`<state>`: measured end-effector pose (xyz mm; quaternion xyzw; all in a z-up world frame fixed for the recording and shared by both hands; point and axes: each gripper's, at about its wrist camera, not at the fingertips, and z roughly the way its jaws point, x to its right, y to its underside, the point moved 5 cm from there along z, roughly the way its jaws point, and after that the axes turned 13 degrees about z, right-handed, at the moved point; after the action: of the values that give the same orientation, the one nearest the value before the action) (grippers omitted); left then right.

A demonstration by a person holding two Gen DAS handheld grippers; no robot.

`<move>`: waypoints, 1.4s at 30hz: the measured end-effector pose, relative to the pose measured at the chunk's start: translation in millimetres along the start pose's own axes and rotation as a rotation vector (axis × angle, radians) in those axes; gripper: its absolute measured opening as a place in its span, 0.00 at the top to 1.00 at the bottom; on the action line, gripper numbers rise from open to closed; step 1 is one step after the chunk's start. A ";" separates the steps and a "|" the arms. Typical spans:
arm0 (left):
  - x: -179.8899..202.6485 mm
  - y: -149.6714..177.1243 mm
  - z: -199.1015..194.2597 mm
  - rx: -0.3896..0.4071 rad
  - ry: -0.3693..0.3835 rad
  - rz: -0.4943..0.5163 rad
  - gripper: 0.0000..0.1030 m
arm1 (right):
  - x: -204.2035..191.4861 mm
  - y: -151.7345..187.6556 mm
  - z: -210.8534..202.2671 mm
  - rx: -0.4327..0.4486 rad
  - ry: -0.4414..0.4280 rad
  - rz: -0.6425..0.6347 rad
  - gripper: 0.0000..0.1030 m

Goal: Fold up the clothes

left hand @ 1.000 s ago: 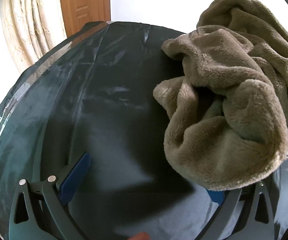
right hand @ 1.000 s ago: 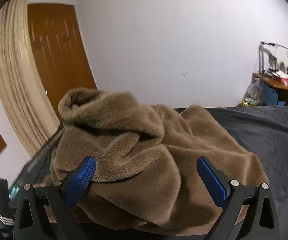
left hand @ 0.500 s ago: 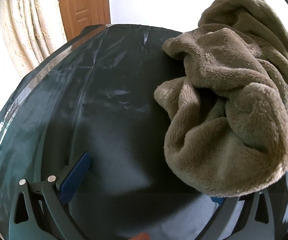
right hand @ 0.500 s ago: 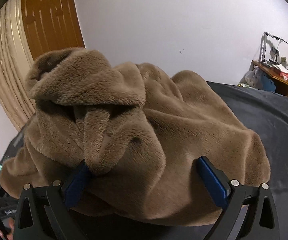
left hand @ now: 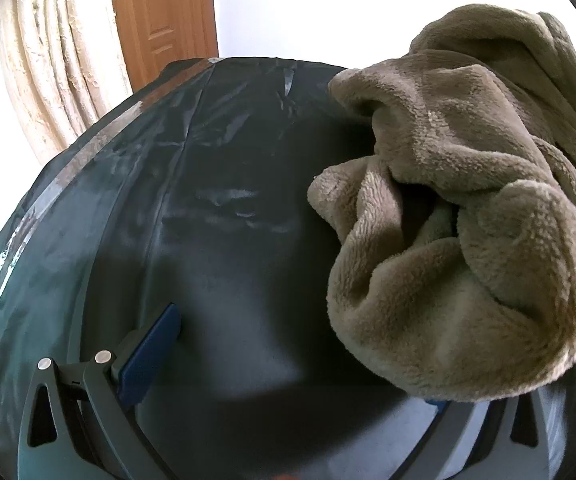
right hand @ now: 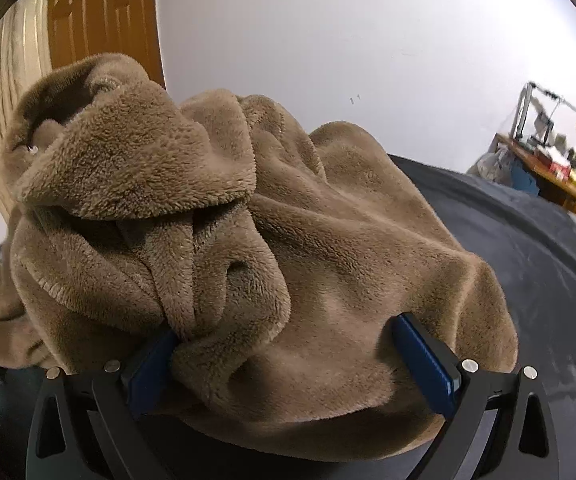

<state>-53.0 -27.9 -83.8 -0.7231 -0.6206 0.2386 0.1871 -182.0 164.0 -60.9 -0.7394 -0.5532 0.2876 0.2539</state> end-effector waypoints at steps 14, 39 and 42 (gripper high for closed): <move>-27.2 -16.0 -41.2 0.127 0.077 0.023 0.00 | 22.3 5.8 0.6 -0.007 0.030 -0.010 0.00; 66.5 -170.8 -41.6 0.394 0.206 0.540 0.00 | 43.3 0.9 7.6 -0.023 0.014 0.011 0.00; 69.0 -179.8 -29.7 0.406 0.237 0.555 0.00 | 43.5 0.6 6.5 -0.024 0.010 0.012 0.00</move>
<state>-173.3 69.6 34.6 -0.8349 -0.3146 0.3131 0.3255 -176.6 206.2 -72.2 -0.7472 -0.5508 0.2788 0.2460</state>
